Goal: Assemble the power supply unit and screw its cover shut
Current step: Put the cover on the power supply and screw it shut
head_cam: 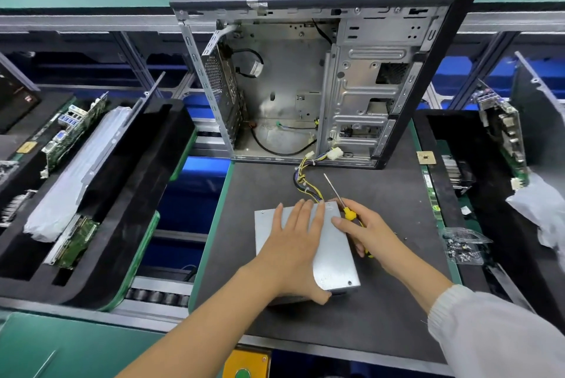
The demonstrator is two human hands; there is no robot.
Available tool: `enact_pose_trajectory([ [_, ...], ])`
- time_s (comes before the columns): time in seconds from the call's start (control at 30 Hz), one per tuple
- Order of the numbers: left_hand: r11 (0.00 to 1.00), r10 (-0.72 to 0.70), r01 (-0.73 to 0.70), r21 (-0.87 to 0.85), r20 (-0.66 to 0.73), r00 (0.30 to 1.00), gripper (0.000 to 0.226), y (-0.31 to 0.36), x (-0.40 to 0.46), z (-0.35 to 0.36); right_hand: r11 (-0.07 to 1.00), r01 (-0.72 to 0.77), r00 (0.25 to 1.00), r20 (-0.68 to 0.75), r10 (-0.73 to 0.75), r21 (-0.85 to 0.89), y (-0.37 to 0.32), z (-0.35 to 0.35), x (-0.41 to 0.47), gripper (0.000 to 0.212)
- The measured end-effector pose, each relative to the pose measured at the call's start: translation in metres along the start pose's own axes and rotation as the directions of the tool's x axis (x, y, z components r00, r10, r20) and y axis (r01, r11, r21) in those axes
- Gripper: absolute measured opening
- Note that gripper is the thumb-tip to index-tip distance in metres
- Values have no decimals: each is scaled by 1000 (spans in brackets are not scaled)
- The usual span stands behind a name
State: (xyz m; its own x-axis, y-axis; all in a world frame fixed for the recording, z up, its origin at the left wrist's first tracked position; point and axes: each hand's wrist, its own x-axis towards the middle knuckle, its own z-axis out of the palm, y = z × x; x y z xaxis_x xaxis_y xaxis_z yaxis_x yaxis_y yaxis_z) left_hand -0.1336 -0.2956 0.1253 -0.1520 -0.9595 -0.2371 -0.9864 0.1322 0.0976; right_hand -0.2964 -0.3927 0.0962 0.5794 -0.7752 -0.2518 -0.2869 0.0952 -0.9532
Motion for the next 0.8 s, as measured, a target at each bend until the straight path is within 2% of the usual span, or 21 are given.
enact_pose_trajectory([
  [0.17, 999, -42, 41, 14, 30, 999, 140, 1, -1, 3, 999, -30, 999, -37, 29, -39, 5, 6, -7, 40],
  [0.53, 996, -48, 43, -83, -64, 997, 148, -1, -7, 6, 998, -29, 997, -68, 25, -55, 5, 7, -16, 42],
  [0.63, 997, -31, 26, -75, -58, 998, 152, -4, -8, 4, 999, -18, 997, -77, 16, -26, 7, 7, -16, 41],
  [0.73, 999, 14, -16, -49, -30, 999, 149, -9, -9, 3, 999, -9, 998, -65, 7, -30, 6, 5, -14, 34],
  [0.8, 999, 29, -30, -24, -37, 999, 145, -10, -10, 4, 999, -17, 998, -61, 15, -40, 7, 3, -13, 37],
])
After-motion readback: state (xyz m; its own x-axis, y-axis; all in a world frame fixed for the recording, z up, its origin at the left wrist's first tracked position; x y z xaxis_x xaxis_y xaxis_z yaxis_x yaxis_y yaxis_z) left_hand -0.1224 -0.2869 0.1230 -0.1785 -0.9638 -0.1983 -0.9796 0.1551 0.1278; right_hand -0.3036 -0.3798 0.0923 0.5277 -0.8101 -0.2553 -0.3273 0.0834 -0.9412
